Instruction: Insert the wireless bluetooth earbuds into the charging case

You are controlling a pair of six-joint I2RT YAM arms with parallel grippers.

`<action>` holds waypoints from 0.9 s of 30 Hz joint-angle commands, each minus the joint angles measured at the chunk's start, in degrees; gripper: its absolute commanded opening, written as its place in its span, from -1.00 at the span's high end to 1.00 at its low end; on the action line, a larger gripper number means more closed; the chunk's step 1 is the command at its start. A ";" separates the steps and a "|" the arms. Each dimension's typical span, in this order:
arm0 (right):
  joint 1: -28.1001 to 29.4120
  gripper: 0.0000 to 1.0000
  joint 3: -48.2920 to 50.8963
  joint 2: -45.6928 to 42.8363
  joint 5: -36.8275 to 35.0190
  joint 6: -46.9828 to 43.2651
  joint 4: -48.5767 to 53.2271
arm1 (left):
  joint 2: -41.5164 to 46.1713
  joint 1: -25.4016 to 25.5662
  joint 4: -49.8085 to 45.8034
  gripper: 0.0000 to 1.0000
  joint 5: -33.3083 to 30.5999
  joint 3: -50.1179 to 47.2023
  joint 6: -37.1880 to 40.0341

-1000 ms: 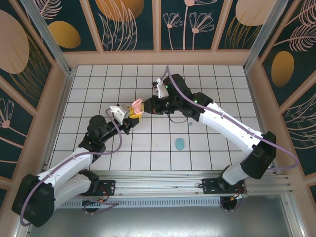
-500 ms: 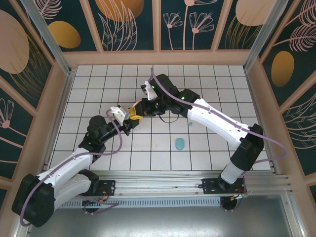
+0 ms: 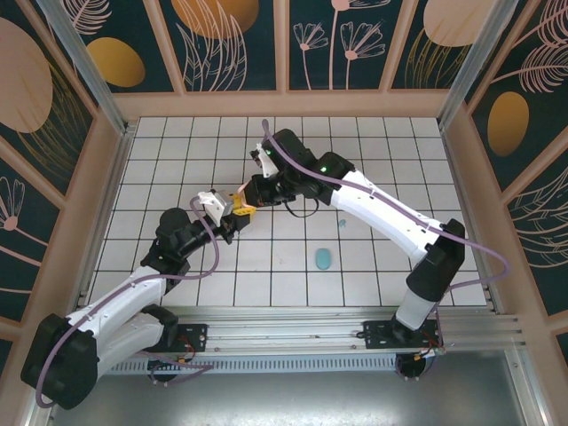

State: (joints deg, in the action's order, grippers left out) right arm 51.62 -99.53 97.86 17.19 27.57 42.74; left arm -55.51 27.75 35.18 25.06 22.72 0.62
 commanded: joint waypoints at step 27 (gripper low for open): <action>1.64 0.52 -8.86 6.07 -4.27 -2.30 11.82 | 2.40 0.30 2.53 1.00 1.73 -0.75 0.95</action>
State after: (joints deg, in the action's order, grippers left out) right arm 53.12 -106.74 102.72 15.27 25.80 50.63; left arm -54.59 27.77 33.21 25.54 22.06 0.84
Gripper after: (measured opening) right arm 0.236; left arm 0.242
